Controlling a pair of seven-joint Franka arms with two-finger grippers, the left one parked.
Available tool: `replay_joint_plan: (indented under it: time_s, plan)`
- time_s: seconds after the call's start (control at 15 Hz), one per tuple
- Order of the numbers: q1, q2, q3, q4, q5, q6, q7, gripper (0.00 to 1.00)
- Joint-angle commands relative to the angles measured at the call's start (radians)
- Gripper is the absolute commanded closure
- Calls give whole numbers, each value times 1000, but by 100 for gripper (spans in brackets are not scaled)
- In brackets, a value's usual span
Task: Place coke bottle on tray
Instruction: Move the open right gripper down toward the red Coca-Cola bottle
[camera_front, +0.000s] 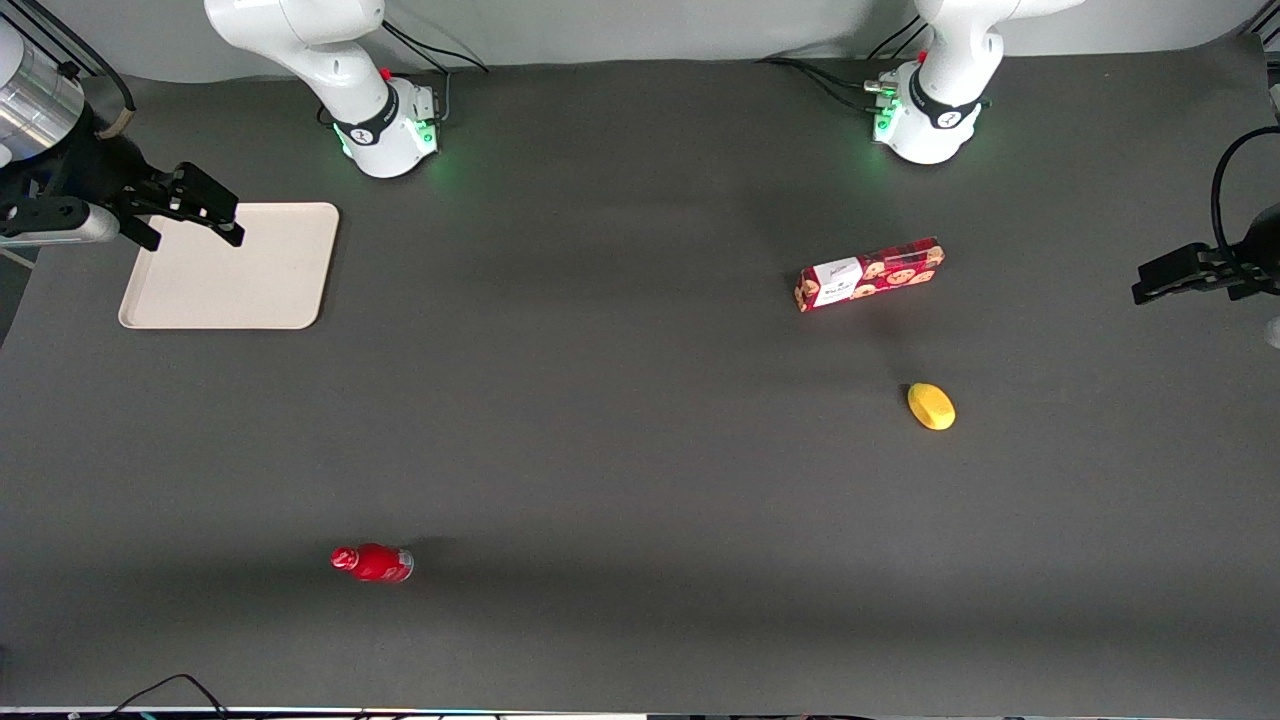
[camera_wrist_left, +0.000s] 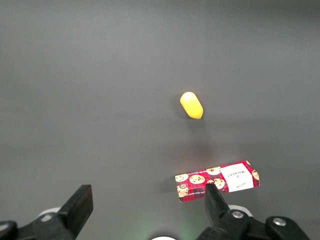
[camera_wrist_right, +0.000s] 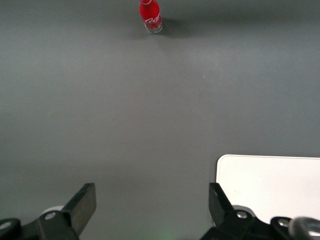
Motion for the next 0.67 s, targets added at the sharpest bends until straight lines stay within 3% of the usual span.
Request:
replay_joint_plan:
  time_s: [0.0,0.2,0.6]
  plan:
    - [-9,15,4,47,-5,-25,-22,0]
    - [-9,60,2,96,-5,-25,-25,0]
    - [-18,299,-12,319,-13,-19,-78,0]
